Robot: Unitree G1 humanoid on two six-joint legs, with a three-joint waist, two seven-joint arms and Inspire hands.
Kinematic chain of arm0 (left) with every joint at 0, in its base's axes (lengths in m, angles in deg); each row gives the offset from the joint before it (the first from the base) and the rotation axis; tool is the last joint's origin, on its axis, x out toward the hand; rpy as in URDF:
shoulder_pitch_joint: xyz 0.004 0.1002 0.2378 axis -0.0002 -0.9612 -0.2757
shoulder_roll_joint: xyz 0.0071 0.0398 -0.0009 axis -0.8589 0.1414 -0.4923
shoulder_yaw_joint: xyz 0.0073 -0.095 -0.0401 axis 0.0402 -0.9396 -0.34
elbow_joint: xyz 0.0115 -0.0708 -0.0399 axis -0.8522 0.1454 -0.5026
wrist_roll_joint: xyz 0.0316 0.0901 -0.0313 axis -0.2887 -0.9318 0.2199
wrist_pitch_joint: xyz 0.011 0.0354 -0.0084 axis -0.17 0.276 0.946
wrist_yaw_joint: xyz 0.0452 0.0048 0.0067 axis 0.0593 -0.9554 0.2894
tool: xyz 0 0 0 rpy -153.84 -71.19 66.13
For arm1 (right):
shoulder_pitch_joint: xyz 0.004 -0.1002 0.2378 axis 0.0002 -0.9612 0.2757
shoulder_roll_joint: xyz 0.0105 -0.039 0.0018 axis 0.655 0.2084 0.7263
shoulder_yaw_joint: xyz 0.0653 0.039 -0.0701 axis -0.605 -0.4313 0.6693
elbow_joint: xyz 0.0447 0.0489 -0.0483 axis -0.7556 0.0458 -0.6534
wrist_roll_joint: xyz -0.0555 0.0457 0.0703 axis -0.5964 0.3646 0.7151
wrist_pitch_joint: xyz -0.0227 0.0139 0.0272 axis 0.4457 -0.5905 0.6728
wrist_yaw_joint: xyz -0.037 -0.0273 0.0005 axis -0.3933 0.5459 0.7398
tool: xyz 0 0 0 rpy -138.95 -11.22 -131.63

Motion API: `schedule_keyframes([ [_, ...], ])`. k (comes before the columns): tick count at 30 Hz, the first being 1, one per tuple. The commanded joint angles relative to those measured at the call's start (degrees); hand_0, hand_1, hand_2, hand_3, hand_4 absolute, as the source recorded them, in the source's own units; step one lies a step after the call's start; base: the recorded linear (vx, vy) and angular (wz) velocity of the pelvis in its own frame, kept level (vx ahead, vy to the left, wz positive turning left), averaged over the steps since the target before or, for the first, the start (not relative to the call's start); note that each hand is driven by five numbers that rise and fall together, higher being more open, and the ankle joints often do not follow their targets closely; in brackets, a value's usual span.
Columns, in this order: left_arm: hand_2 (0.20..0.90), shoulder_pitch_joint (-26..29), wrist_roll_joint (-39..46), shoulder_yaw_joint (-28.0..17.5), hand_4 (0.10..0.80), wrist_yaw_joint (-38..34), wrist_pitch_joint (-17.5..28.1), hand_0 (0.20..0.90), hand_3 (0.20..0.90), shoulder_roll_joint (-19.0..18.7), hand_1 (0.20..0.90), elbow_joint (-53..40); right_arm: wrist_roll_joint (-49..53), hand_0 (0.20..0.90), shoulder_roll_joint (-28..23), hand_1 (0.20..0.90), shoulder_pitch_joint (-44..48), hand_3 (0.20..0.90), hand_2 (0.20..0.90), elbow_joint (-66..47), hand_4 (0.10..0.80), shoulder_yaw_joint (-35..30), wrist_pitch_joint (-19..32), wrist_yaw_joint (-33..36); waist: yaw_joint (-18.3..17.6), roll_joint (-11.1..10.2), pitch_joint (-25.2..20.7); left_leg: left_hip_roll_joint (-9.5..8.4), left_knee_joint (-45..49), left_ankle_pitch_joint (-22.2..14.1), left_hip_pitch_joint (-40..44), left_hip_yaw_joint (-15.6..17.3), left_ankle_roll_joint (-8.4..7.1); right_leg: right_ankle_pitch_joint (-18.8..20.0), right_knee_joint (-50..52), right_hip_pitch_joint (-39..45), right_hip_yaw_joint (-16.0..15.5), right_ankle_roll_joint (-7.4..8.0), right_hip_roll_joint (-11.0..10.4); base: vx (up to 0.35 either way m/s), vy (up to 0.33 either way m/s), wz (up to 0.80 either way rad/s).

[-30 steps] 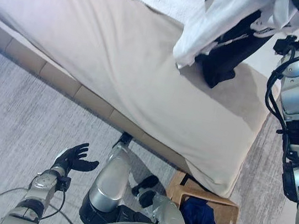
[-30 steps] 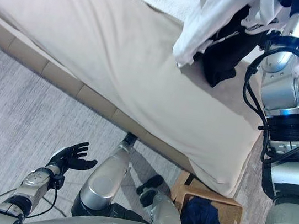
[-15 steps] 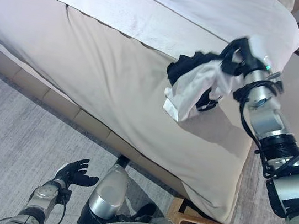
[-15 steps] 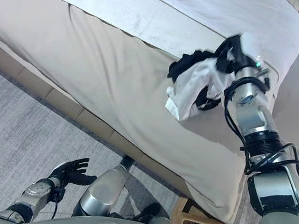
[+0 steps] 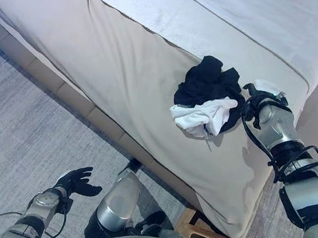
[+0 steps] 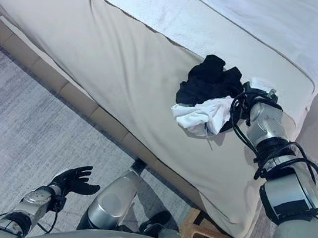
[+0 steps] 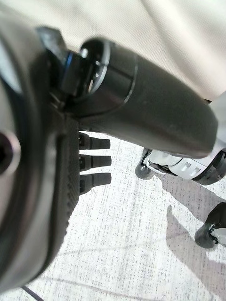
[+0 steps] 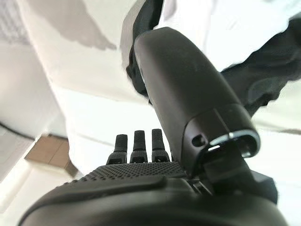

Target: Pick up the clothes from the bed and place them into the basket

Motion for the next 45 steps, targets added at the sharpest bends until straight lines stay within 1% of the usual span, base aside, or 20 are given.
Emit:
schedule_keyframes([
  [1,0.9,-1.1,2.1,3.5,0.8,0.4,2.0,0.9,0.9,-1.5,0.9,-2.3,-7.4,0.9,-2.0,0.9,9.6,0.9,0.9,-8.7,0.8,0.5,2.9,8.0,0.0,1.0,0.4,1.72,-13.7,-0.3,8.1,3.3,3.28,0.8,10.0,-1.9,1.4,-0.09,-1.6,-0.034,0.061,-0.01],
  [6,0.9,-1.4,2.7,2.9,0.8,0.2,2.7,0.9,0.9,-0.5,0.9,-2.8,-8.8,0.9,-1.2,0.9,6.0,0.9,0.9,-15.1,0.8,-0.1,7.6,6.4,-0.7,1.5,0.8,1.55,-13.7,-0.2,7.4,3.6,3.51,0.8,10.7,-2.9,1.8,0.15,-2.1,-0.02,0.031,0.01],
  [9,0.9,-1.3,3.1,2.5,0.8,0.0,2.7,0.9,0.9,-0.4,0.9,-3.3,-9.7,0.9,-0.1,0.9,3.6,0.9,0.9,-17.5,0.8,0.2,9.1,4.4,-0.9,1.4,1.1,1.68,-13.8,-0.2,7.1,3.7,3.51,0.9,11.0,-3.5,1.9,0.29,-2.3,0.0,0.0,0.0],
  [15,0.9,-0.9,3.4,1.6,0.8,0.2,2.4,0.9,0.9,-1.1,0.9,-4.1,-9.7,0.9,1.6,0.9,0.8,0.9,0.9,-17.7,0.8,1.3,7.2,-3.0,-1.0,1.1,2.2,2.16,-14.0,0.0,6.5,4.1,3.41,0.8,11.5,-4.4,2.0,0.34,-2.1,-0.012,-0.008,0.01],
  [19,0.9,-0.1,3.9,1.6,0.8,0.0,2.7,0.9,0.9,-1.4,0.9,-4.2,-9.7,0.9,2.4,0.9,0.7,0.9,0.9,-15.5,0.8,2.4,7.6,-2.0,-0.7,0.7,3.0,2.53,-14.0,0.2,5.8,4.2,3.2,0.5,11.4,-4.7,1.9,0.19,-1.6,-0.045,-0.04,-0.02],
  [24,0.9,0.4,4.4,2.1,0.8,-0.1,3.0,0.9,0.9,-1.4,0.9,-4.7,-11.6,0.9,2.9,0.9,1.1,0.9,0.9,-13.2,0.8,3.1,8.1,-0.2,-0.3,0.8,4.1,2.76,-14.0,0.6,4.8,4.0,2.96,0.0,12.0,-5.6,1.7,0.1,-1.6,-0.038,-0.02,-0.03],
  [31,0.9,1.1,5.0,3.3,0.8,-0.1,3.5,0.9,0.9,-0.9,0.9,-5.1,-14.3,0.9,3.5,0.9,3.1,0.9,0.9,-7.7,0.8,5.4,9.4,5.0,1.0,1.3,5.2,2.98,-13.7,1.1,3.0,3.2,2.56,-1.3,12.1,-6.4,0.8,-0.37,-1.4,-0.021,-0.007,0.0],
  [37,0.9,1.9,4.9,4.2,0.8,0.1,3.3,0.9,0.9,-1.1,0.9,-5.3,-14.7,0.9,4.7,0.9,4.3,0.9,0.9,-3.1,0.8,7.6,9.0,4.0,2.1,1.6,5.9,2.9,-13.5,1.6,1.9,2.4,2.27,-2.0,11.8,-6.6,-0.2,-0.7,-1.2,-0.004,-0.021,0.06],
  [41,0.9,2.4,4.3,4.6,0.8,0.4,3.1,0.9,0.9,-1.3,0.9,-5.5,-15.7,0.9,6.3,0.9,5.0,0.9,0.9,1.8,0.8,8.9,8.0,0.2,3.0,1.7,6.3,2.64,-13.2,1.8,1.2,1.7,2.19,-2.1,11.5,-6.5,-1.0,-0.88,-1.0,0.013,-0.023,0.08],
  [43,0.9,2.8,4.2,5.1,0.8,0.6,3.0,0.9,0.9,-1.5,0.9,-5.8,-16.0,0.9,7.3,0.9,5.0,0.9,0.9,4.7,0.8,9.5,8.6,1.0,3.6,1.7,6.5,2.44,-13.2,1.9,0.9,1.4,2.19,-2.1,11.2,-6.4,-1.5,-0.86,-0.9,0.019,-0.029,0.06],
  [44,0.9,3.0,4.1,5.3,0.8,0.6,2.9,0.9,0.9,-1.5,0.9,-5.8,-16.0,0.554,7.5,0.554,5.1,0.496,0.554,5.2,0.396,9.7,8.6,1.3,3.7,1.8,6.5,2.41,-13.2,1.9,0.8,1.3,2.19,-2.1,11.2,-6.4,-1.6,-0.85,-0.9,0.023,-0.033,0.08],
  [45,0.9,3.1,3.9,5.6,0.8,0.5,2.8,0.9,0.9,-1.4,0.9,-6.1,-15.8,0.3,7.8,0.3,5.4,0.2,0.3,5.6,0.1,9.8,8.3,2.4,4.0,1.8,6.6,2.3,-13.2,1.9,0.7,1.1,2.21,-2.0,11.0,-6.3,-1.9,-0.86,-0.8,0.026,-0.029,0.06],
])
